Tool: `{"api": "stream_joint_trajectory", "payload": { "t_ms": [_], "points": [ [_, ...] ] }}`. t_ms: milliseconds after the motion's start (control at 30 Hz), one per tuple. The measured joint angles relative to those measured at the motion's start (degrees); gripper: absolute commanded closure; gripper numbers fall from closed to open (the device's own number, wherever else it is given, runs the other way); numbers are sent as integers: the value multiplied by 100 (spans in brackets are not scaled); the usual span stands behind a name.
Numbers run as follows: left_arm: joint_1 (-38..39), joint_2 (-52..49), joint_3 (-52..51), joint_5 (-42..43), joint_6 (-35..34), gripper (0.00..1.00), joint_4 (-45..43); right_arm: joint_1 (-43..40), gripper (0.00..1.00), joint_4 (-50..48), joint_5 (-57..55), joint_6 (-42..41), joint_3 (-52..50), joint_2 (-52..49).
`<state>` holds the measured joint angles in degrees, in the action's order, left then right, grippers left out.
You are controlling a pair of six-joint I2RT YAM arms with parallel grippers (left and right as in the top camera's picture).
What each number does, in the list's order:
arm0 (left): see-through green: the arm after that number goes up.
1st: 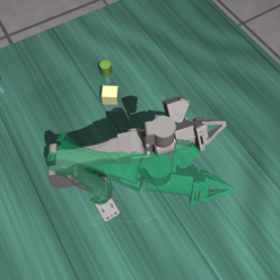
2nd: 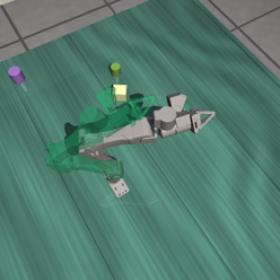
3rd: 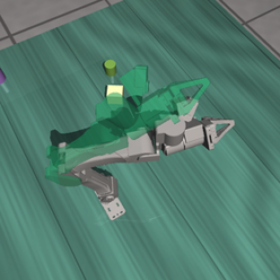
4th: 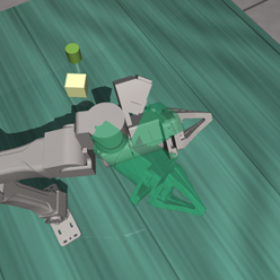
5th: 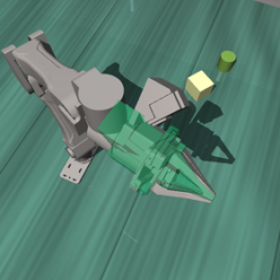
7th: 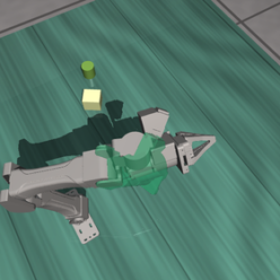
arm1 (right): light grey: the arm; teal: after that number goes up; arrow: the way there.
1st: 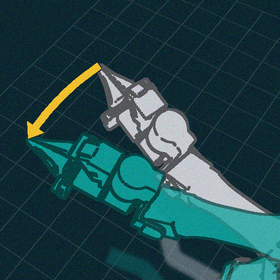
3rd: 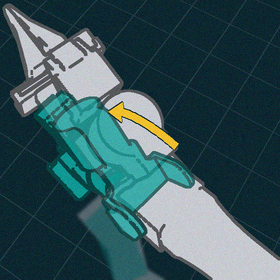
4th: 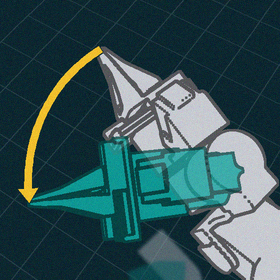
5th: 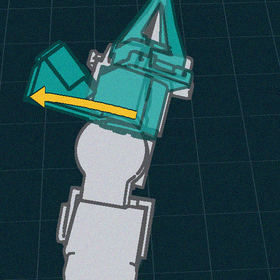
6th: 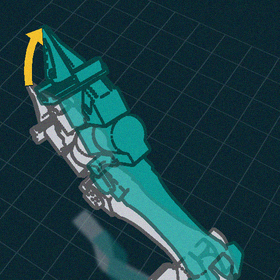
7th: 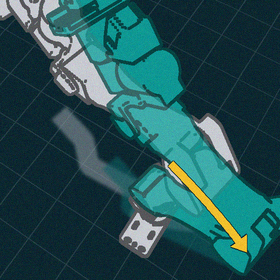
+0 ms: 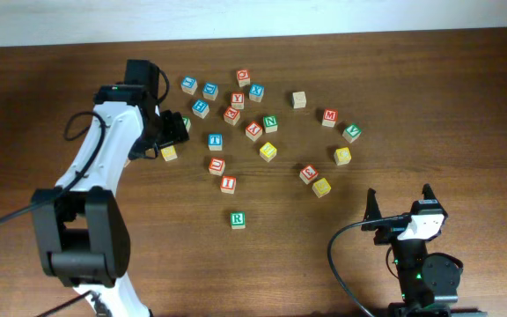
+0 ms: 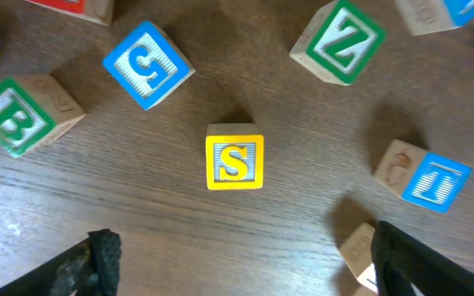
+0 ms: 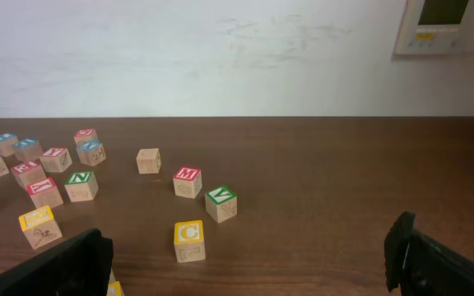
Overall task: Spell out ICRA
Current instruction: 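Move the left gripper back over the yellow S block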
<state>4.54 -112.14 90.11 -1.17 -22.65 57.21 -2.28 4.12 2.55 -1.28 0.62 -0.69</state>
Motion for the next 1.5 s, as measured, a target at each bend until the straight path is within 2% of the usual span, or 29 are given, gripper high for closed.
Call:
{"api": "stream_joint_trajectory", "payload": {
  "t_ms": [167,300,500,767,967,1133,1200,1500],
  "points": [
    [0,-457,0,-42,24,30,-122,0,2,0,0,0,0,0],
    [0,-570,-13,-61,168,29,-306,0,2,0,0,-2,0,0],
    [0,-1027,-39,-79,238,37,-605,0,2,0,0,-2,0,0],
    [0,-1045,-50,-81,269,51,-881,0,2,0,0,-2,0,0],
    [0,-1045,-50,-81,280,54,-839,0,2,0,0,-2,0,0],
    [0,-1045,-50,-83,280,61,-839,0,2,0,0,-4,0,0],
    [0,-1045,-50,-83,280,67,-841,0,2,0,0,0,0,0],
    [0,-1045,-50,-85,299,70,-839,0,2,0,2,0,0,0]
  ]
}}
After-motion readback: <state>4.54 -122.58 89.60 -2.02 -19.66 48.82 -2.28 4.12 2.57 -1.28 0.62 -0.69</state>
